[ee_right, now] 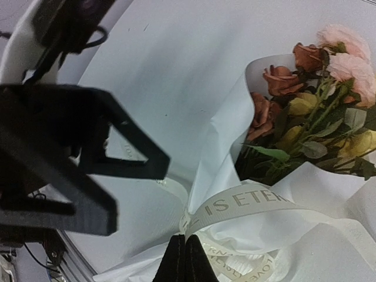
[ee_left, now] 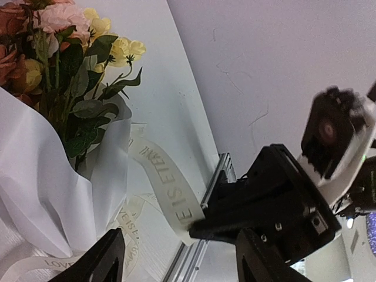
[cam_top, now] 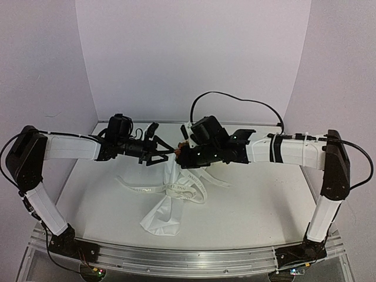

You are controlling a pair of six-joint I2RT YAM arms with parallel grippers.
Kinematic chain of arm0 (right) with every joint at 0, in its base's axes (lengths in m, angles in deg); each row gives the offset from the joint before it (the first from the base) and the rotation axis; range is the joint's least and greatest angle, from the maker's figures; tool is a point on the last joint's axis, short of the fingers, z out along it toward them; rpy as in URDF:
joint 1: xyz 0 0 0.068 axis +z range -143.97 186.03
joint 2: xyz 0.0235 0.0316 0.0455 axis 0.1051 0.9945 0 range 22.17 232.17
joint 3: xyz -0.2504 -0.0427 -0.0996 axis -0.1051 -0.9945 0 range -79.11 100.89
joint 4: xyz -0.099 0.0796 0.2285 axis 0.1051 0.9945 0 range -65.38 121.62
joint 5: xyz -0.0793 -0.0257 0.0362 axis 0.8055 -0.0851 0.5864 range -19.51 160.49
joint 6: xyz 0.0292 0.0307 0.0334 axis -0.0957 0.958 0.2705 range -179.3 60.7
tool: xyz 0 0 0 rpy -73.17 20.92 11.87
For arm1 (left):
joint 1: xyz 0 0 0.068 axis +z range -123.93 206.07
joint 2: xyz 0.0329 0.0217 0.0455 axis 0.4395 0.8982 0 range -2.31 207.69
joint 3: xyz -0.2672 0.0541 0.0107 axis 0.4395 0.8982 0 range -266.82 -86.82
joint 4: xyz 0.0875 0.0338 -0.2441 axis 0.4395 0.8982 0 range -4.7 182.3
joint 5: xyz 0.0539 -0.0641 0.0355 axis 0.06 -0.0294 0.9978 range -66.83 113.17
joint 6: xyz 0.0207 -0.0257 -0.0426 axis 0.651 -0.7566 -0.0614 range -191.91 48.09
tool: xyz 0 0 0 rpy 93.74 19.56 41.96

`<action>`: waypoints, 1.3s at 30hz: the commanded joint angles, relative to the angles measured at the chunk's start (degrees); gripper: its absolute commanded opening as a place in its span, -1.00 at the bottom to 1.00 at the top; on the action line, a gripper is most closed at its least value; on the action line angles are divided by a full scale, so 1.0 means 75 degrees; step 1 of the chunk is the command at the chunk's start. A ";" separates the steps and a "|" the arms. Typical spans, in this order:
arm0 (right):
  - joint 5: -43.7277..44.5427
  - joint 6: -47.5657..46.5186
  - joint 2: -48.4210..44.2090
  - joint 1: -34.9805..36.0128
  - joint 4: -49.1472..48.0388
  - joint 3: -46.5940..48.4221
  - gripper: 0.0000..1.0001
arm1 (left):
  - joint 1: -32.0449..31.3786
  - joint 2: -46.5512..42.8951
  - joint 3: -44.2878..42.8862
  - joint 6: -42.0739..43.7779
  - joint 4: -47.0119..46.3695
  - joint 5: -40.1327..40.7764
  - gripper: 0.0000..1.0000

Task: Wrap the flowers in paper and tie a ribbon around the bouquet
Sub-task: Pass from the right arm to the left

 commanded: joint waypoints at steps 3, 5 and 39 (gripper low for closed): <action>-0.0266 -0.1113 -0.0537 0.0304 -0.0377 -0.0134 -1.00 | 0.0181 0.0705 -0.0374 -0.1968 -0.1295 -0.1037 0.53; -0.0195 -0.1285 -0.0589 0.0381 -0.0338 -0.0067 -1.00 | 0.0183 0.0862 -0.0385 -0.2351 -0.1604 -0.1193 0.55; 0.1127 -0.2905 -0.0298 0.1008 0.0839 0.0854 -1.00 | -0.0189 0.1552 0.1425 -0.8706 -0.6717 -0.0795 0.55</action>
